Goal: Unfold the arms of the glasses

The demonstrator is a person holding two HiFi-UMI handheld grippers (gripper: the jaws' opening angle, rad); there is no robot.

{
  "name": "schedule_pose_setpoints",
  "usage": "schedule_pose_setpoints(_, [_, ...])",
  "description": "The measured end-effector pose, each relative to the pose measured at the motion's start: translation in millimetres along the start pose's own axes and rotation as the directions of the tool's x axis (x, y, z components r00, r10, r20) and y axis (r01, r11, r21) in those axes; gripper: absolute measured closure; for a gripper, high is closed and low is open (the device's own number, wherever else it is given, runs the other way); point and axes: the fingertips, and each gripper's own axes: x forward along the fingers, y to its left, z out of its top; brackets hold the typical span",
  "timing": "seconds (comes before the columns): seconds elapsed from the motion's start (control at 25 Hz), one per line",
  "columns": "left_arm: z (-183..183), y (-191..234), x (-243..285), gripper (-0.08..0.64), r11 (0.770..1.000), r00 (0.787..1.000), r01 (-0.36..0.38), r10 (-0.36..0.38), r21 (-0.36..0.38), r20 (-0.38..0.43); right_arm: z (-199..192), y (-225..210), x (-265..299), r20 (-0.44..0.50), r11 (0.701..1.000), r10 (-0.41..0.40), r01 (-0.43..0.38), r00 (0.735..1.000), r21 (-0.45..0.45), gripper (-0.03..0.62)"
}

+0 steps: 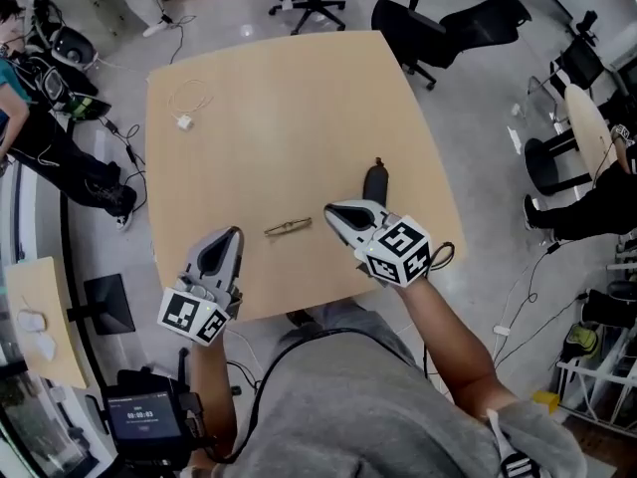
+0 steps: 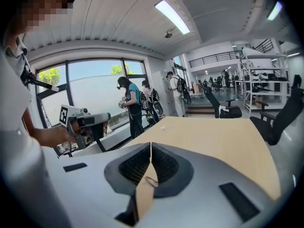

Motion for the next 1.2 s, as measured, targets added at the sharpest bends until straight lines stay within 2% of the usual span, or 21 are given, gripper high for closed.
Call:
schedule_pose_setpoints(0.16, [-30,24,42,0.555,1.000,0.999,-0.021,0.022,0.014,-0.049,-17,-47,28,-0.064,1.000,0.005,-0.006,0.998,-0.009,0.584])
schedule_pose_setpoints(0.36, [-101,44,55,0.555,0.999,0.980,-0.030,0.023,-0.030,-0.199,-85,-56,60,-0.179,0.997,0.045,-0.034,0.983,0.066,0.584])
schedule_pose_setpoints(0.52, [-155,72,61,0.555,0.998,0.962,-0.031,0.016,-0.052,-0.273,-120,-56,97,-0.267,0.997,0.072,-0.059,0.961,0.058,0.583])
schedule_pose_setpoints(0.6, [-195,76,53,0.555,0.995,0.942,-0.057,0.027,-0.080,-0.334,-144,-53,107,-0.325,0.995,0.092,-0.078,0.941,0.058,0.583])
schedule_pose_setpoints(0.72, [-241,66,52,0.555,0.989,0.898,-0.095,0.035,-0.116,-0.438,-174,-61,103,-0.368,0.991,0.121,-0.094,0.922,0.092,0.583])
schedule_pose_setpoints(0.8, [-260,67,63,0.555,0.989,0.873,-0.094,0.026,-0.116,-0.487,-182,-75,105,-0.379,0.992,0.116,-0.086,0.918,0.095,0.583])
schedule_pose_setpoints(0.96, [-296,90,64,0.555,0.984,0.829,-0.128,0.037,-0.125,-0.557,-189,-84,128,-0.430,0.995,0.101,-0.093,0.897,0.040,0.583])
schedule_pose_setpoints(1.04, [-308,94,62,0.555,0.980,0.815,-0.137,0.030,-0.142,-0.579,-196,-83,137,-0.458,0.994,0.104,-0.105,0.883,0.023,0.581])
schedule_pose_setpoints(1.2, [-314,92,70,0.555,0.980,0.805,-0.121,0.004,-0.157,-0.594,-206,-85,141,-0.510,0.991,0.120,-0.135,0.852,0.006,0.553])
